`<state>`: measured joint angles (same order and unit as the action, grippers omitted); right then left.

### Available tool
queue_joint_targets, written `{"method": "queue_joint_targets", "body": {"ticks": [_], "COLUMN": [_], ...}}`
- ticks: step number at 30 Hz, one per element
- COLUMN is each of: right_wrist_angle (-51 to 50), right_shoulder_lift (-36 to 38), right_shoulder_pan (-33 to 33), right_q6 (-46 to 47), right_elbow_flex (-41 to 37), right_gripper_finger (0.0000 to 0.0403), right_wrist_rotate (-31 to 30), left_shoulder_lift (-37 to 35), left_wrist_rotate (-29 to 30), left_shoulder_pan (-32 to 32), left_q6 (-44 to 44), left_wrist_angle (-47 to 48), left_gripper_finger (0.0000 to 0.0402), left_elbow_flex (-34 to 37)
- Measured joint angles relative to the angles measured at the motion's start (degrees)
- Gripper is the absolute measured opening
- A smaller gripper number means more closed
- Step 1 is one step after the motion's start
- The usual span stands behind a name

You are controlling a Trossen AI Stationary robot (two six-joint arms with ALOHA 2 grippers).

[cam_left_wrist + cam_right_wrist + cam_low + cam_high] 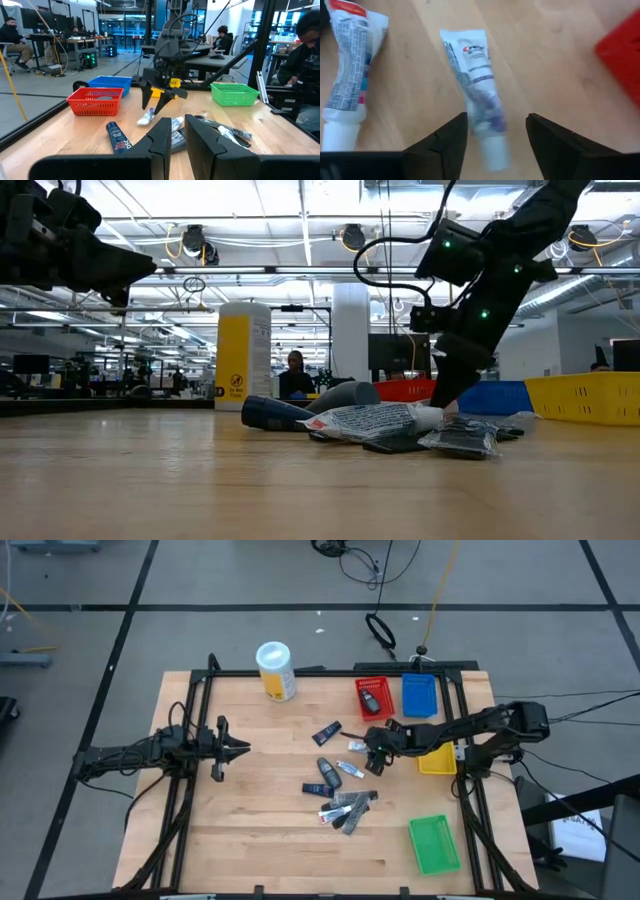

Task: Pick & Place Travel size toiletries
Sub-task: Put the white toothpaste into the blue bin

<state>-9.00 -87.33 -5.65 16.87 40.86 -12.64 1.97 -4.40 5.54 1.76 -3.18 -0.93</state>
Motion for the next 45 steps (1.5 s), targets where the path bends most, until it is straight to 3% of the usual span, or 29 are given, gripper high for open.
{"method": "queue_joint_targets", "body": {"ticks": [8,13,17,22,27,31,35,45], "right_wrist_angle": [0.70,-1.08,-6.37,-21.08,-30.69,-36.88,-35.79,-26.87], "right_shoulder_lift": [-0.11,3.50,11.68,23.40,28.66,26.73,20.65,6.06], "right_shoulder_pan": [0.02,0.02,0.02,-1.98,-11.44,-23.17,-32.17,-42.67], "right_q6": [-0.56,2.28,8.22,16.45,20.78,18.54,14.50,6.59], "right_elbow_flex": [0.00,0.00,0.02,3.37,9.12,9.42,9.38,9.38], "right_gripper_finger": [0.0076,0.0012,0.0006,0.0006,0.0002,0.0004,0.0005,0.0006], "right_wrist_rotate": [0.96,2.43,1.54,-7.46,-11.35,-9.82,-7.47,-0.99], "left_shoulder_lift": [-0.01,-0.01,-0.01,0.00,0.01,0.00,0.01,0.01], "left_wrist_rotate": [0.00,0.00,0.00,0.00,0.00,0.00,0.00,0.00], "left_shoulder_pan": [0.00,0.02,0.00,0.02,0.00,0.01,0.01,0.01], "left_q6": [0.00,0.00,0.00,0.00,0.00,0.00,0.00,0.00], "left_wrist_angle": [0.02,0.02,0.02,0.01,0.02,0.02,0.02,0.00], "left_gripper_finger": [0.0051,0.0051,0.0051,0.0051,0.0051,0.0051,0.0051,0.0051], "left_elbow_flex": [0.02,0.01,0.02,0.02,0.00,0.02,0.01,0.01]}}
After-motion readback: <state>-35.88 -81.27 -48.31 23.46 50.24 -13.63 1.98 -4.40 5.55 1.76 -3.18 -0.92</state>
